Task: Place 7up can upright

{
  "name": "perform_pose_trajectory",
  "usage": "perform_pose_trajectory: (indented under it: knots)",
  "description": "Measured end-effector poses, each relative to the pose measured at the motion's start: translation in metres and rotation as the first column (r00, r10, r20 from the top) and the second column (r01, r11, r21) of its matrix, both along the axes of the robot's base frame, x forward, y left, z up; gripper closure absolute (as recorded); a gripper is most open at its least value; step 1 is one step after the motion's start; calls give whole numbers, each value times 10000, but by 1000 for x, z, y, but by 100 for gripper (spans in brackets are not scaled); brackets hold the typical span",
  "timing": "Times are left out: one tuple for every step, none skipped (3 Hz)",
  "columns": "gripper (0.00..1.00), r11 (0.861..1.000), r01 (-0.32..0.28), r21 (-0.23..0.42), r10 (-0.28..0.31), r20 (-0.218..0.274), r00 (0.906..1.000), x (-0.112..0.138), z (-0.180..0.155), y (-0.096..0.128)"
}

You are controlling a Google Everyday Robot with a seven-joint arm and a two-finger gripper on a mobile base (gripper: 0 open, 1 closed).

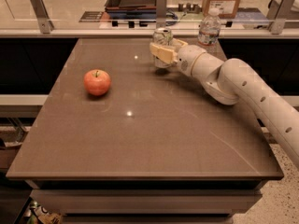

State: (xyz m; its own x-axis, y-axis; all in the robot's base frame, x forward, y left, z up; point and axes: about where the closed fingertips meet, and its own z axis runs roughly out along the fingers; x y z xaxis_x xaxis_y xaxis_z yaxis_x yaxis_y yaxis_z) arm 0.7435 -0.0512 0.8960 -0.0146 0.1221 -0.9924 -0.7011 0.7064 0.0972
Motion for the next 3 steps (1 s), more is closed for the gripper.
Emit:
perform_pose_trajectory:
  knots:
    - [100, 9999, -64, -136, 67, 217, 9997, -5, 1, 3]
    - [100, 9980, -57, -629, 67, 161, 9998, -12, 0, 2]
    - [100, 9928, 48, -1196, -58, -76, 10000, -19, -8, -7]
